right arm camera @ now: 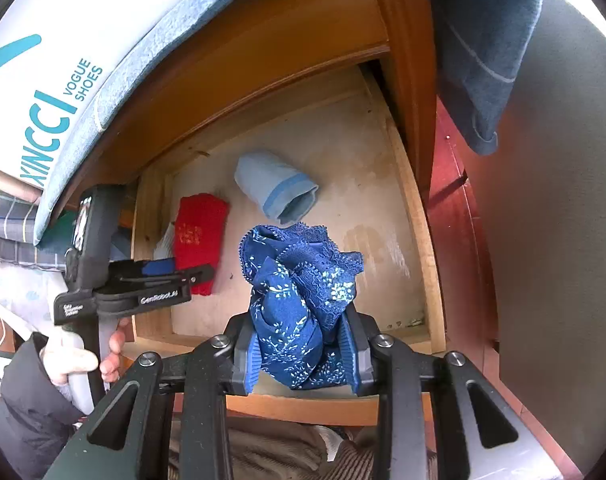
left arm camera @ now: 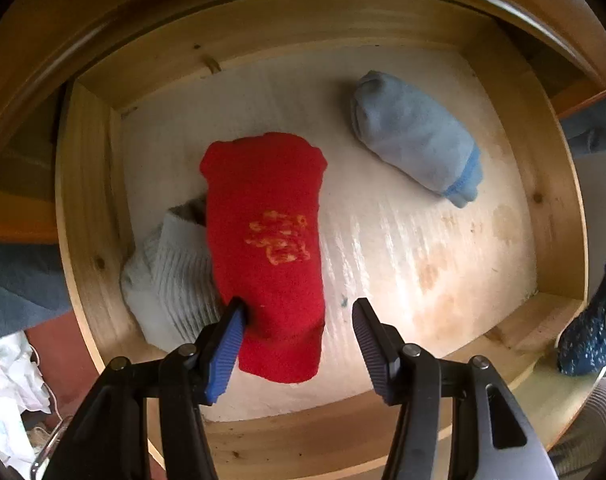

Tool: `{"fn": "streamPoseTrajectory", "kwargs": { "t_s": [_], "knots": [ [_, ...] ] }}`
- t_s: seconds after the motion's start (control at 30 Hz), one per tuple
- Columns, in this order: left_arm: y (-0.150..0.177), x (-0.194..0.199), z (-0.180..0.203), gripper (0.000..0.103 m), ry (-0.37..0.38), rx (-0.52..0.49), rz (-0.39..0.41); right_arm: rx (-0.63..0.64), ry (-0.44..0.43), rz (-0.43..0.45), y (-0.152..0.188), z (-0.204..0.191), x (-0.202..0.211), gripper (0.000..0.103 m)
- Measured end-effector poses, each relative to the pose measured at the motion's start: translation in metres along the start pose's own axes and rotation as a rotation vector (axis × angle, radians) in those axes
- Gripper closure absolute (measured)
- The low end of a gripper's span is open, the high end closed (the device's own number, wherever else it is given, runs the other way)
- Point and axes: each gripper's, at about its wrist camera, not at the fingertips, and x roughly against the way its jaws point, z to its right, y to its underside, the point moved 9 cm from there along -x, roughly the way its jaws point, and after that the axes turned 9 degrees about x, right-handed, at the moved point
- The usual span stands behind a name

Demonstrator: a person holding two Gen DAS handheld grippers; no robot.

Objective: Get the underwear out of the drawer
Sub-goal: 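Lower the left tool toward the red sock while the right tool holds the navy underwear, then close the left tool on the red sock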

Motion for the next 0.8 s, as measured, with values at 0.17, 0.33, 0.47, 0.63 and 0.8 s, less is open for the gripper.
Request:
{"fn": "streamPoseTrajectory", "kwargs": {
  "t_s": [0.17,0.33,0.47,0.63,0.8],
  "knots": [
    [-0.007,-0.01,0.001,0.047,-0.026,-0.016,-0.03,0.004,-0.004,-0.013,0.0,0.0,-0.003,0.073],
    [-0.014,-0.009,0.002,0.066,0.004,0.016,-0.012,0.006,-0.006,-0.023,0.0,-0.001,-0.007,0.073],
    [-0.012,-0.013,-0.008,0.077,0.007,0.043,-0.014,0.015,-0.005,-0.028,0.001,-0.002,-0.01,0.073],
    [-0.009,-0.004,-0.008,0.085,0.013,0.04,0.01,0.013,-0.008,-0.036,0.002,-0.002,-0.013,0.073],
    [0.001,0.002,-0.01,0.086,0.024,0.03,0.005,0.013,-0.009,-0.04,0.002,-0.001,-0.015,0.073]
  ]
}}
